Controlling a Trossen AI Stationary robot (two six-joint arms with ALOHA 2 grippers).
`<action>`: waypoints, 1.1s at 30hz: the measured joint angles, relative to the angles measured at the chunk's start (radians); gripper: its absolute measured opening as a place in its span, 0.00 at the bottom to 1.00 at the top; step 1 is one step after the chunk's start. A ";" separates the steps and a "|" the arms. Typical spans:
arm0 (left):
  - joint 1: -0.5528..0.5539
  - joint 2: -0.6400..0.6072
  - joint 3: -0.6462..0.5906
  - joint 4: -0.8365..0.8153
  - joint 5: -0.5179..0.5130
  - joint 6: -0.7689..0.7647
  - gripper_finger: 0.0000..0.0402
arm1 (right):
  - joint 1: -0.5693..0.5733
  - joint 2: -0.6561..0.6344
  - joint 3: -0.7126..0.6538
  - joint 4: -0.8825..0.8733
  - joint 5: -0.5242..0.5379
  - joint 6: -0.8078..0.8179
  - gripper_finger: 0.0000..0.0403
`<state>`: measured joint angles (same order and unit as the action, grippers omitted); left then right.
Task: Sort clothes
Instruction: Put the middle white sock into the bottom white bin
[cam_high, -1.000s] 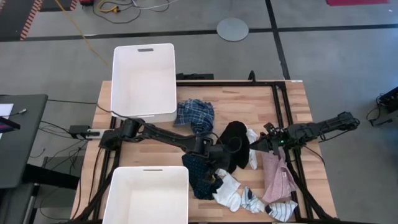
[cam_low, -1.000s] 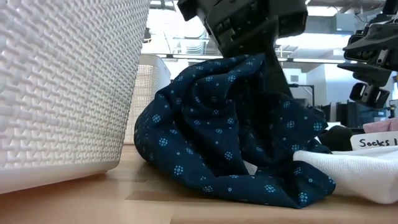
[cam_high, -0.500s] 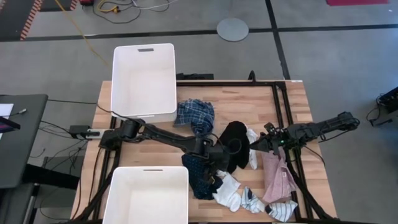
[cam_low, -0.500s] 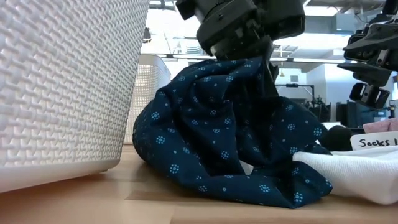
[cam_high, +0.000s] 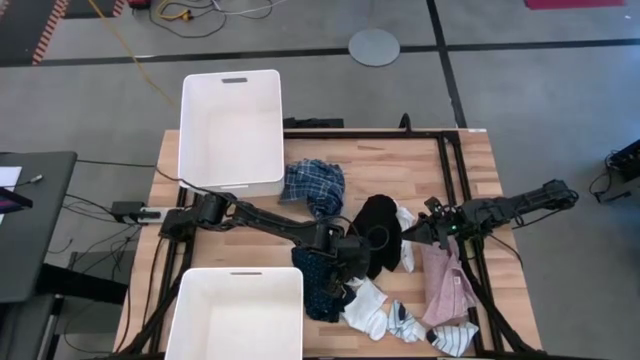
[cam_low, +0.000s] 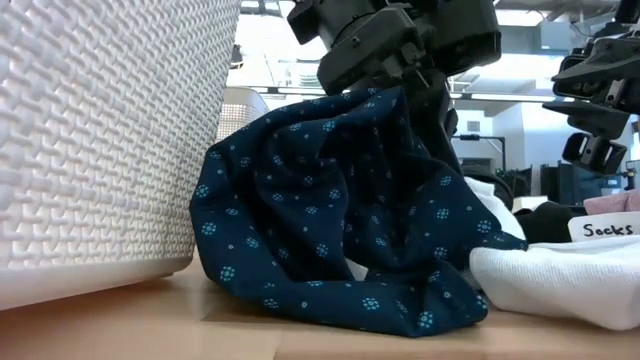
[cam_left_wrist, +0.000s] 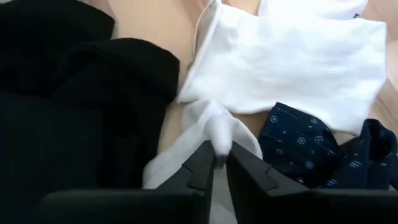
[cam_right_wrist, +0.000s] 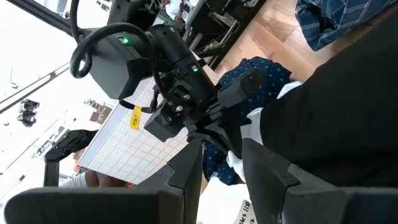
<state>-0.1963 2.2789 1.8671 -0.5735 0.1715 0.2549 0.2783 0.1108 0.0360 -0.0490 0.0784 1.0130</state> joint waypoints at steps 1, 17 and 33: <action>0.000 0.000 0.000 -0.003 0.000 0.004 0.04 | 0.000 0.000 0.000 0.000 0.000 0.000 0.33; 0.000 -0.005 0.197 -0.125 -0.035 0.074 0.00 | 0.000 0.000 0.000 0.000 0.000 0.000 0.33; 0.007 -0.065 0.468 -0.371 -0.133 0.147 0.00 | 0.000 0.000 0.000 0.000 0.000 0.000 0.33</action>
<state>-0.1892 2.2135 2.3354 -0.9445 0.0383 0.4017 0.2782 0.1111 0.0360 -0.0488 0.0788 1.0130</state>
